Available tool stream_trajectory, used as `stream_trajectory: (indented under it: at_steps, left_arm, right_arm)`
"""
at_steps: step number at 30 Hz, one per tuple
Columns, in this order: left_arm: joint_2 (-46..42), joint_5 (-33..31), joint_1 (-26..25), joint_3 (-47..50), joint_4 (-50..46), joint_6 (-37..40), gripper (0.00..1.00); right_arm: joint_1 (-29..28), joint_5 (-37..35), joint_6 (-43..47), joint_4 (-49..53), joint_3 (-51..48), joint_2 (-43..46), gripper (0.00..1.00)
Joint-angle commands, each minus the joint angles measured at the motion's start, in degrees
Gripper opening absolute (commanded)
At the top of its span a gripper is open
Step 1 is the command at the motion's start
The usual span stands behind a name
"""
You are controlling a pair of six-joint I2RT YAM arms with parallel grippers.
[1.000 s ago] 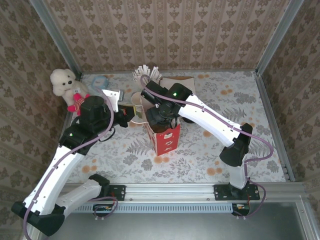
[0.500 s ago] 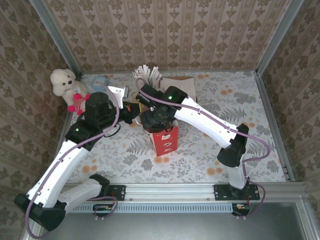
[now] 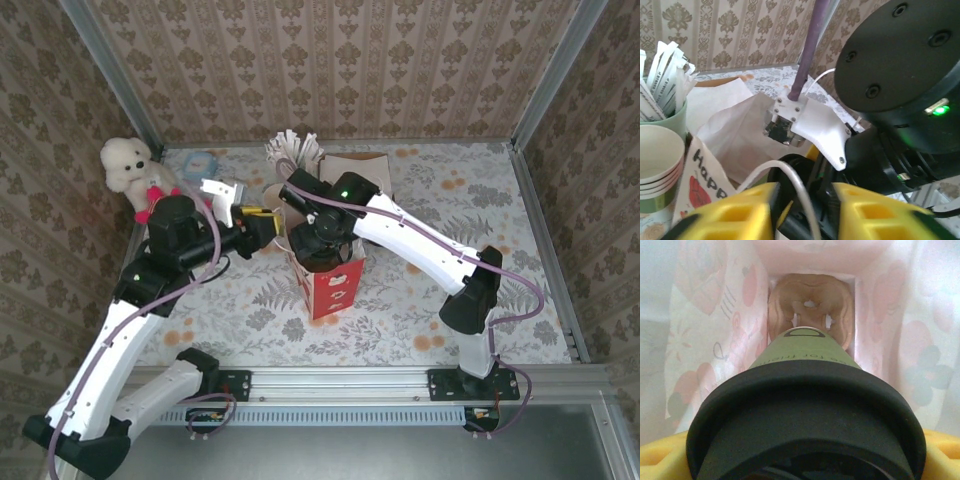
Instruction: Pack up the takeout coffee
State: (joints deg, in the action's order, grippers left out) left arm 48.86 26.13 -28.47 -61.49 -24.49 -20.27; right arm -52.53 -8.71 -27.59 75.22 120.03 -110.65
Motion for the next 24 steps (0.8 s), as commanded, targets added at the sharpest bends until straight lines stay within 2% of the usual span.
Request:
stream_trajectory:
  at_steps: [1, 2, 5, 7, 9, 11, 14, 19, 24]
  left_arm:
    - [1.5, -2.2, 1.6, -3.4, -5.9, 1.9, 0.70]
    - [1.8, -2.7, 4.1, -4.7, -8.2, 2.5, 0.80]
    - [2.1, -3.1, 13.0, -7.2, -11.6, 2.0, 0.91]
    - [4.0, -3.8, 18.5, -8.5, -12.9, 0.8, 0.93]
    - [7.7, -0.6, 20.6, -9.9, -12.7, 2.0, 0.92]
    - [11.9, 3.3, 20.1, -11.1, -9.8, 5.0, 0.91]
    - [18.5, 5.4, 17.2, -15.3, -9.6, 11.1, 0.89]
    - [29.8, 0.0, 8.0, -26.4, -21.4, 26.8, 0.88]
    - [38.9, 0.1, 5.6, -34.3, -27.7, 32.5, 0.81]
  right_arm:
    - [0.1, 2.0, 5.2, 1.7, -0.6, 2.3, 0.57]
    - [0.1, 2.0, 6.1, 2.3, -0.9, 2.7, 0.57]
    - [0.1, 1.7, 8.4, 3.2, -2.5, 4.5, 0.57]
    - [0.1, 1.9, 10.0, 2.6, -4.2, 6.0, 0.58]
    - [0.2, 2.4, 12.0, 2.0, -5.7, 7.1, 0.58]
    - [0.3, 2.6, 13.8, 1.8, -6.6, 7.6, 0.58]
    - [0.3, 3.0, 16.0, 2.0, -6.6, 7.3, 0.58]
    - [0.3, 2.8, 16.8, 1.9, -6.3, 6.8, 0.58]
    - [0.3, 3.0, 16.2, 1.2, -7.3, 7.3, 0.58]
